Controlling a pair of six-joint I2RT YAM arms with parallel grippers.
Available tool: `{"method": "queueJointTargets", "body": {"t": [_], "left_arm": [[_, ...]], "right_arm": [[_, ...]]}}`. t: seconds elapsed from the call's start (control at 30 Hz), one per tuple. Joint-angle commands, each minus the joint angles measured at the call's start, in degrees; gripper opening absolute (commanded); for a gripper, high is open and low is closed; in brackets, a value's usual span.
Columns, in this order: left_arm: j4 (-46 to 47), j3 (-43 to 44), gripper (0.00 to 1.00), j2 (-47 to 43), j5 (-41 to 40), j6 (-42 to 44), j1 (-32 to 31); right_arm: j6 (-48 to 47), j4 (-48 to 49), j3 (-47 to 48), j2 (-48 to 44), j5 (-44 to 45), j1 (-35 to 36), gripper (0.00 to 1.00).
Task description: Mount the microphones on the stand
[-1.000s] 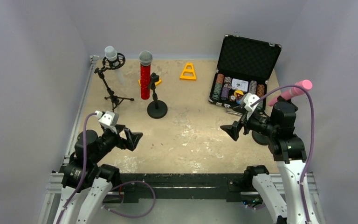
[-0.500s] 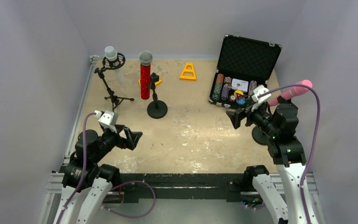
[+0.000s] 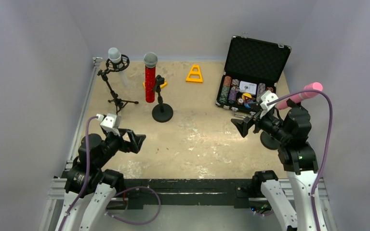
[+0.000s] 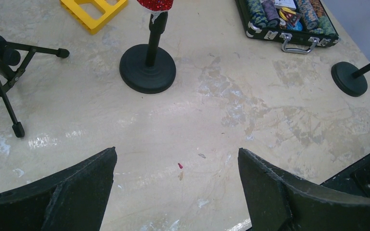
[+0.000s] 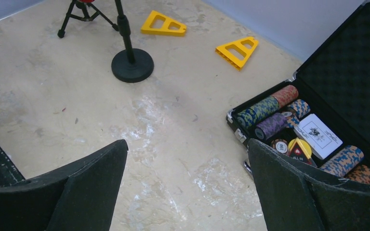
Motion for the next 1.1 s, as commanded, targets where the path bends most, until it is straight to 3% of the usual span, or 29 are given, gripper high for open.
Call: {"method": "queueJointTargets", "body": {"t": [0.0,0.23,0.6,1.07], "left_arm": [[1.29,0.03,0.99,0.06,-2.18,-2.35,0.31],[0.27,1.04,0.99,1.44,-6.89,-4.94,0.24],[-0.54,2.07,0.99,2.15,-5.29,-3.17,0.26],[0.23,1.85,0.99,0.95,-2.32,-1.92,0.24]], "right_arm": [[-1.09,-0.53,1.58,-0.74,-6.32,-0.19,0.99],[0.50,2.01,0.24,-0.61,-3.95,-0.43,0.99],[8.23,7.09,-1.11,-0.98,2.20,-0.68,0.99],[8.18,8.95,-0.75,-1.18,2.99,-1.06,0.99]]}}
